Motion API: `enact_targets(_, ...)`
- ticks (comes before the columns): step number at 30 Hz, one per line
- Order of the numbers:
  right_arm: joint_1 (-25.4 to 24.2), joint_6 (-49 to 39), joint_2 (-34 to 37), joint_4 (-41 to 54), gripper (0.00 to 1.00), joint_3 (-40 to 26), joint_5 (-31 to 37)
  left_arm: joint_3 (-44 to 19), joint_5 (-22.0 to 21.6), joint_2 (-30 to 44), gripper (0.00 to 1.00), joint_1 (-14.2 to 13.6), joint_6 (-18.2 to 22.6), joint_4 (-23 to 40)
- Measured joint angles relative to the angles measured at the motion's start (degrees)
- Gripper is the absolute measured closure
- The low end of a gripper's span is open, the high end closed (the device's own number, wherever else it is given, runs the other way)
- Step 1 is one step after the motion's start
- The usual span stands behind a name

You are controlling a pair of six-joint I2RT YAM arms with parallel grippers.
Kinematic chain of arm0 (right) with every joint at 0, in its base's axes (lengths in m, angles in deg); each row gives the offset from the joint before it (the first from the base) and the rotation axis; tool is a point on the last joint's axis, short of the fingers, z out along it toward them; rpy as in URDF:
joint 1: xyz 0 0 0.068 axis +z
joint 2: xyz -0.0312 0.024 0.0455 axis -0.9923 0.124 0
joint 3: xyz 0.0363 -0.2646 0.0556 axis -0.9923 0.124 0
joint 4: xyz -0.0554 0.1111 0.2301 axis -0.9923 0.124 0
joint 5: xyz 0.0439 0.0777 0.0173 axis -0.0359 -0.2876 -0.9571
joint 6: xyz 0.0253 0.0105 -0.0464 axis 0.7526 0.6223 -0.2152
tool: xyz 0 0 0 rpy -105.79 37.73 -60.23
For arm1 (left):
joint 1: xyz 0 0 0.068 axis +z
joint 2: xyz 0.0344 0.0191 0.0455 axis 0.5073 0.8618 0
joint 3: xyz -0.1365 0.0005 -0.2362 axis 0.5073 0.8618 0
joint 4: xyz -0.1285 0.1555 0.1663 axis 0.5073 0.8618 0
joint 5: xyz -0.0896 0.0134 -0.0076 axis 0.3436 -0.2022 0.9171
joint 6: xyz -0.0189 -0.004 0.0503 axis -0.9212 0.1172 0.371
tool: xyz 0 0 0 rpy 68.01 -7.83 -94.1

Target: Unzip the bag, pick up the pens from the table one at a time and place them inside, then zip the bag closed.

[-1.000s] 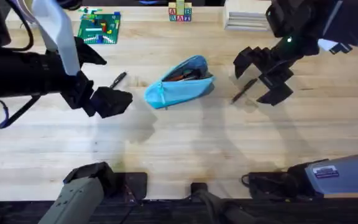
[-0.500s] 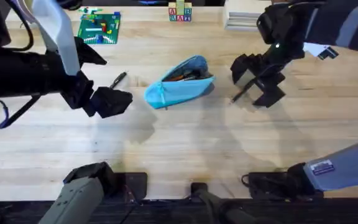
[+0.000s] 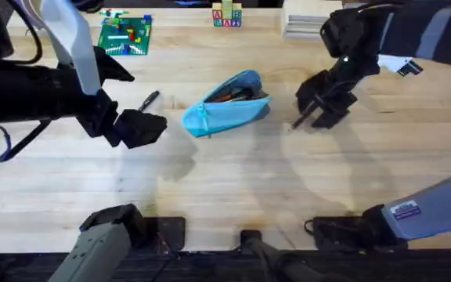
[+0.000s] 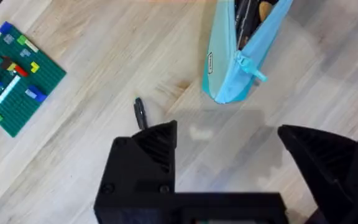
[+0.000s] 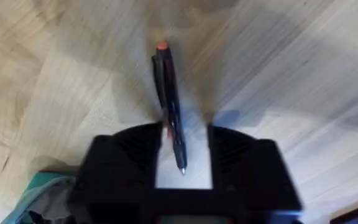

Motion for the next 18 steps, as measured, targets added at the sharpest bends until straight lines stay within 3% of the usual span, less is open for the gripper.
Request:
enact_targets(3, 0.1, 0.0, 0.0, -0.2, 0.906, 0.0, -0.1, 0.0, 0.0, 0.0, 0.005, 0.0, 0.0, 0.0)
enact_targets(4, 0.1, -0.1, 0.0, -0.2, 0.948, -0.1, -0.1, 0.0, 0.0, 0.0, 0.005, 0.0, 0.0, 0.0)
enact_targets(18, 0.2, -2.6, 0.0, -0.2, 0.968, -0.4, -0.2, 0.0, 0.0, 0.0, 0.005, 0.0, 0.0, 0.0)
